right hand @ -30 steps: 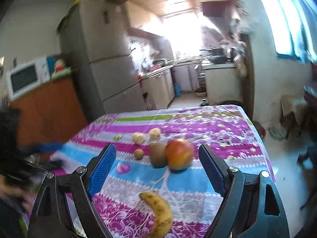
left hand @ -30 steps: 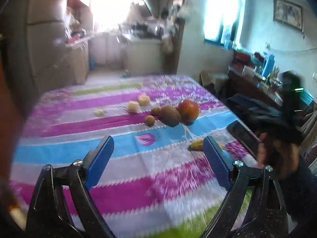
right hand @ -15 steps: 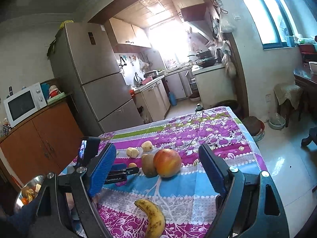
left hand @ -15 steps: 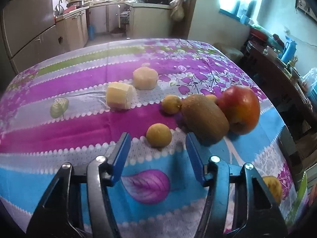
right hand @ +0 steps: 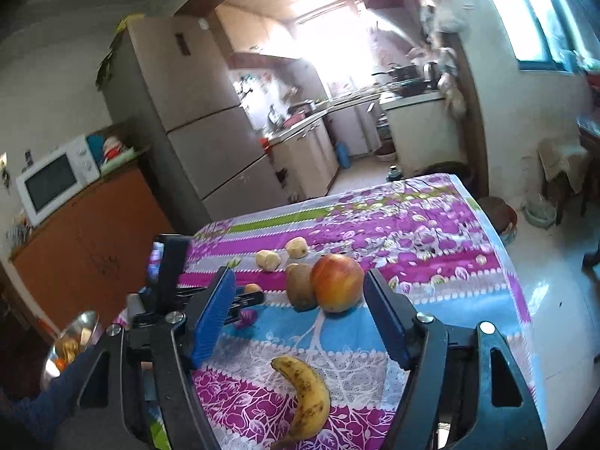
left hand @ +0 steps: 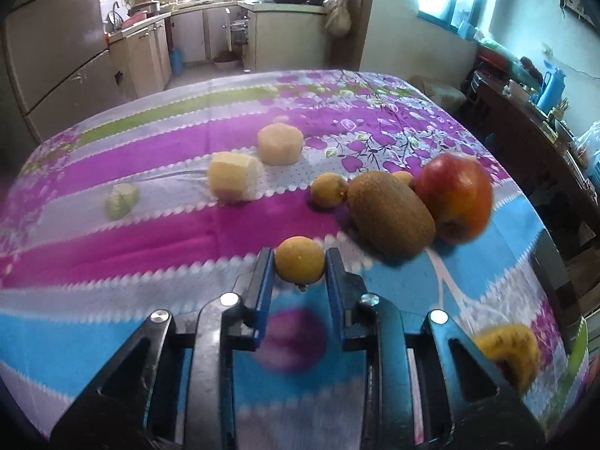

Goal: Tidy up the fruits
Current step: 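Grasp a small brown fruit with the right tool while the left holds its fruit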

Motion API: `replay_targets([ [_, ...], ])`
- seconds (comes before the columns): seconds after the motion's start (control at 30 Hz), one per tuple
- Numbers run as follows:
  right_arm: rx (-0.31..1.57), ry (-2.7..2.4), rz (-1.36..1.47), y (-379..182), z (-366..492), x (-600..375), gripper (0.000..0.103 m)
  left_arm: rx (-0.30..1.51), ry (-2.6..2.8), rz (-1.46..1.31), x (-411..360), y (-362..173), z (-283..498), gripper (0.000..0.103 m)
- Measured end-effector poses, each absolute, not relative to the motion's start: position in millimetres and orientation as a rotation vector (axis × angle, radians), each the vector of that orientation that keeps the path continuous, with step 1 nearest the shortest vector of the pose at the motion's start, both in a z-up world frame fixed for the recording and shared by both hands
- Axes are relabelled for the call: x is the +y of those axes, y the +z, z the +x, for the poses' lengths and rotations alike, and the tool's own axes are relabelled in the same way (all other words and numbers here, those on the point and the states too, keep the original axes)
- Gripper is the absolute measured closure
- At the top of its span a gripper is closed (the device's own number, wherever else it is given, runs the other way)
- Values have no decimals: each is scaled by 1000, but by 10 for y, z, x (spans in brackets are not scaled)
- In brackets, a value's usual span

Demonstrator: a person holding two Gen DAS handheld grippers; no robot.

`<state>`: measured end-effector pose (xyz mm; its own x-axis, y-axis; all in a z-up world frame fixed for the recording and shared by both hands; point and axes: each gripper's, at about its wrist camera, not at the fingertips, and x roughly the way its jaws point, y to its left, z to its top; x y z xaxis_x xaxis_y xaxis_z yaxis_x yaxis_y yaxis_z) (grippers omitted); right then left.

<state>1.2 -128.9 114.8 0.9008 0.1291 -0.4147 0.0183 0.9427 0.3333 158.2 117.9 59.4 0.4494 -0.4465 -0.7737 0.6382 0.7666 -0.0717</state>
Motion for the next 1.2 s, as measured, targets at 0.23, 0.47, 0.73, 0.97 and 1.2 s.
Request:
replay_targets([
  [0.23, 661, 210, -34, 1264, 780, -753, 30, 833, -687, 143, 1694, 752, 1249, 75],
  [0.47, 910, 289, -192, 945, 1858, -471, 43, 846, -694, 51, 1889, 666, 1342, 75],
  [0.73, 1076, 279, -366, 532, 2444, -191, 45, 868, -719, 0, 1920, 600, 1428, 75],
  [0.97, 1159, 244, -428, 291, 2619, -197, 60, 874, -725, -11, 1931, 556, 1440, 75],
  [1.2, 1189, 221, -449, 171, 2652, -229, 60, 885, -733, -29, 1943, 536, 1440, 75],
])
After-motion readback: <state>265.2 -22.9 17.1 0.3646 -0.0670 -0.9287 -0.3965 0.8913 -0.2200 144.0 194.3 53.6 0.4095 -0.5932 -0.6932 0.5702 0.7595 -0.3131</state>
